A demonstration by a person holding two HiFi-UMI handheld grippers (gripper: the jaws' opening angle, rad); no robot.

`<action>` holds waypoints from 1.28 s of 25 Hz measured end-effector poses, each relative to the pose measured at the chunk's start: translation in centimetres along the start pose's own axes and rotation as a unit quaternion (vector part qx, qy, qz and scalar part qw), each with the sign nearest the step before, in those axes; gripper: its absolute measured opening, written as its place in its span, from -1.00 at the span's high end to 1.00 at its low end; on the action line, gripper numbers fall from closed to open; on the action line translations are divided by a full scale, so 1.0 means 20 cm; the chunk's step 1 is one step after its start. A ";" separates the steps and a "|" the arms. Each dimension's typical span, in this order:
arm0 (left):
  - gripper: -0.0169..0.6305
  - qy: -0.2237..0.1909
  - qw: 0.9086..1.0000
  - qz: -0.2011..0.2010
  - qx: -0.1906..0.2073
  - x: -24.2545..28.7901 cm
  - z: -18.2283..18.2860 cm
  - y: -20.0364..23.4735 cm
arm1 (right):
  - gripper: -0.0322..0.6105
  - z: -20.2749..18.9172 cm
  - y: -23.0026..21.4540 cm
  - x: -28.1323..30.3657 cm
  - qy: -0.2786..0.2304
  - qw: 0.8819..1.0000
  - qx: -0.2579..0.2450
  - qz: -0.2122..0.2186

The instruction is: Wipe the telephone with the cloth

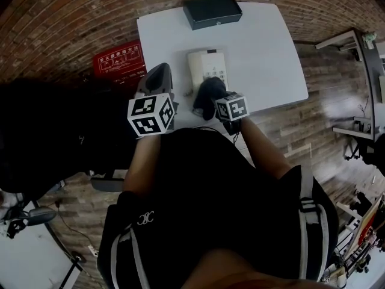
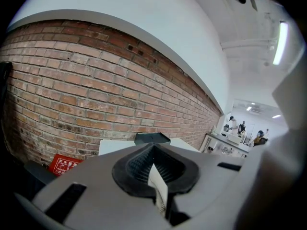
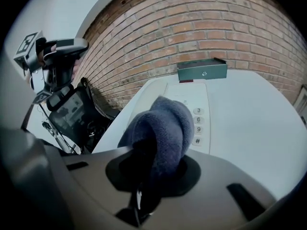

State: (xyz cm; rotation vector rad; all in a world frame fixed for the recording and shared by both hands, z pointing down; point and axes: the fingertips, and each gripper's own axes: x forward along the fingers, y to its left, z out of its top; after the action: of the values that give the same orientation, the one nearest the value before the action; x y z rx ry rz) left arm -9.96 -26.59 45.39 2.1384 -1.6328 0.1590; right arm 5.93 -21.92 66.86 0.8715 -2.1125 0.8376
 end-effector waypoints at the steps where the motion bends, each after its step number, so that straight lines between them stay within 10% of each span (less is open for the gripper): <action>1: 0.96 0.001 1.000 -0.001 0.000 0.00 0.00 0.00 | 0.77 0.00 -0.02 -0.01 -0.003 1.000 0.012 -0.003; 17: 0.96 0.017 0.999 -0.037 0.011 0.09 -0.01 -0.05 | 0.76 -0.15 -0.42 -0.14 -0.013 0.988 0.113 -0.107; 32: 0.96 0.012 0.999 -0.042 0.019 0.11 0.03 -0.05 | 0.77 0.01 -0.27 -0.04 -0.013 0.993 0.037 -0.111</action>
State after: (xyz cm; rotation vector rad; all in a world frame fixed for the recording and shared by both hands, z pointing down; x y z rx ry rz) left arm -8.42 -28.57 45.42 2.2216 -1.5345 0.1891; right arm 10.40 -24.97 67.70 1.1389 -1.9725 0.7951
